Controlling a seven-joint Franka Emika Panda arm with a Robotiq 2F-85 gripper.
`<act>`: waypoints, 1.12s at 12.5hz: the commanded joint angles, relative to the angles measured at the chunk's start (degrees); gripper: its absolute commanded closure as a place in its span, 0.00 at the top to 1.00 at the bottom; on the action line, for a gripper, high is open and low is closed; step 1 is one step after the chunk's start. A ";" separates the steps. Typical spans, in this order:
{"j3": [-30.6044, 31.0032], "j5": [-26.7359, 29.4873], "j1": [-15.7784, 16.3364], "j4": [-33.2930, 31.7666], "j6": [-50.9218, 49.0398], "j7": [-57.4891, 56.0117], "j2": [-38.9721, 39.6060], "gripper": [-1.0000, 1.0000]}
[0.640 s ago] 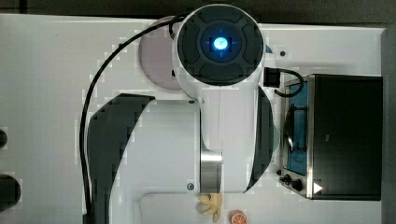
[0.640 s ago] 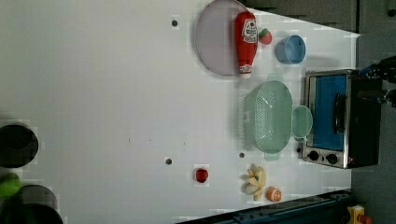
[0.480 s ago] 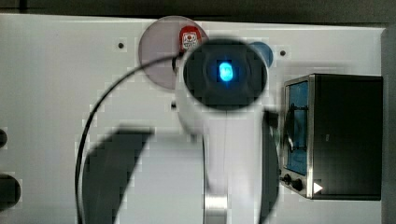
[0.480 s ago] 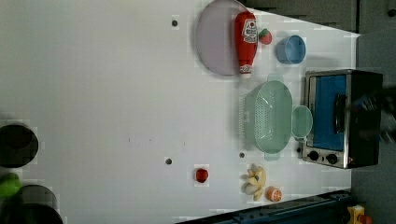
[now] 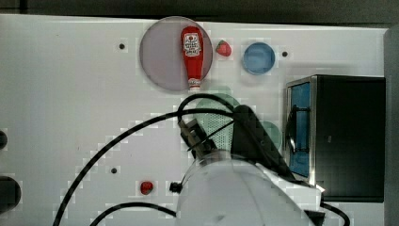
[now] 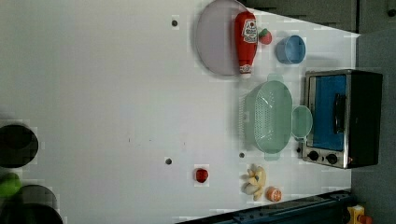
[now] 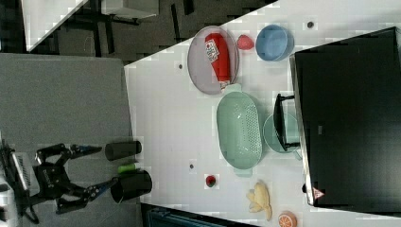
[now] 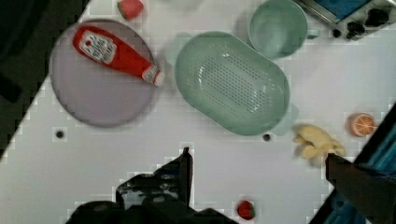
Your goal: Drag strainer right to left.
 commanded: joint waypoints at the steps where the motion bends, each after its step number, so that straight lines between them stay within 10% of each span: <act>1: -0.44 -0.63 -1.79 -9.92 7.02 6.97 7.74 1.00; 7: 0.33 -0.63 -1.76 -25.31 34.22 19.51 18.07 1.00; 14: 1.85 -0.63 -0.12 -29.13 55.10 29.73 35.39 1.00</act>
